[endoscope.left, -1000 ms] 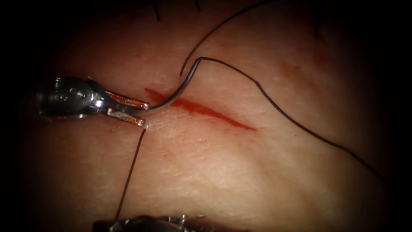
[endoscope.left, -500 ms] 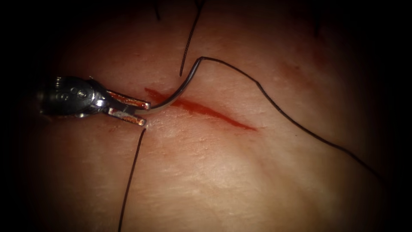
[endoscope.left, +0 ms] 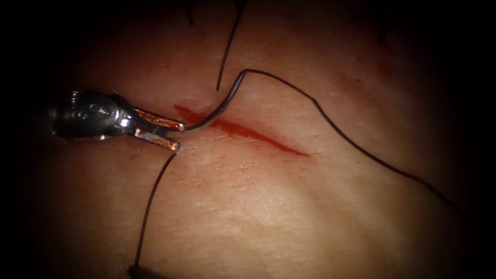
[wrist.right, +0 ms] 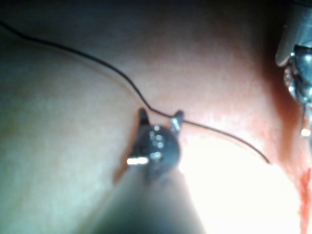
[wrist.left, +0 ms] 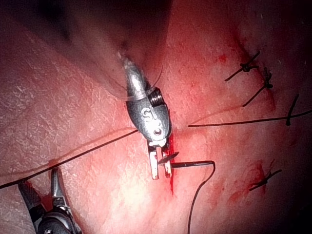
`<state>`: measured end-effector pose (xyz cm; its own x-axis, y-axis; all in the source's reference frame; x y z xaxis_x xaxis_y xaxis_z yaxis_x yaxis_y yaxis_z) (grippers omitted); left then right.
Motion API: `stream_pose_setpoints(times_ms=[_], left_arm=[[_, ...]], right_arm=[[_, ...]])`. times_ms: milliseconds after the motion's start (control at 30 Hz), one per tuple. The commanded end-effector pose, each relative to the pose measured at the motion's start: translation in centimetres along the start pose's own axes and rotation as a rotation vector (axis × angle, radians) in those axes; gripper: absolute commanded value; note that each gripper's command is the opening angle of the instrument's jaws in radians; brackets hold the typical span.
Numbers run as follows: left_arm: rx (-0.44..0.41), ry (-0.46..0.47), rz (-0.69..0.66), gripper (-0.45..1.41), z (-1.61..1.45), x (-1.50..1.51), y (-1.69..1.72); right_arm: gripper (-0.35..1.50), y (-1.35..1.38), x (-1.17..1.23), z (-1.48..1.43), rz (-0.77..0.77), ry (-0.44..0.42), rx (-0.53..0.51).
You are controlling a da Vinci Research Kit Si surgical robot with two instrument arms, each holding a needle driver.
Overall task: Wound Closure
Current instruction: Pull the thread all the way through the tissue using the right gripper, leaving a small piece on the end
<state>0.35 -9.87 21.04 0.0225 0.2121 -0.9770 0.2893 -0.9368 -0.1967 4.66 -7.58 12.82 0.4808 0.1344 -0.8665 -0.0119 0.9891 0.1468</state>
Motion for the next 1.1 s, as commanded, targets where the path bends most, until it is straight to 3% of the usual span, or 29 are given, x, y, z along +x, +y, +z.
stream_pose_setpoints(times_ms=[33,200,367,667,867,1100], left_arm=[[0.005,-0.006,0.0,-0.45,0.09,-0.09,0.05],[0.007,-0.013,-0.008,-0.45,0.11,-0.09,0.01],[0.025,-0.023,-0.017,-0.45,0.02,-0.04,-0.05],[0.028,-0.026,-0.017,-0.45,0.01,-0.03,0.0],[0.028,-0.026,-0.017,-0.45,0.01,-0.02,0.0],[0.024,-0.023,-0.017,-0.45,0.02,-0.02,0.0]], right_arm=[[1.36,0.03,-0.06,0.01,0.005,0.0,0.0],[1.33,0.31,-0.14,-0.2,0.035,-0.002,-0.019],[1.31,0.63,-0.27,-0.21,0.048,-0.016,-0.042],[1.3,1.33,-0.78,0.27,0.016,-0.036,-0.082],[1.28,1.5,-1.04,0.35,0.002,-0.048,-0.102],[1.25,1.64,-1.06,0.54,0.005,-0.049,-0.118]])
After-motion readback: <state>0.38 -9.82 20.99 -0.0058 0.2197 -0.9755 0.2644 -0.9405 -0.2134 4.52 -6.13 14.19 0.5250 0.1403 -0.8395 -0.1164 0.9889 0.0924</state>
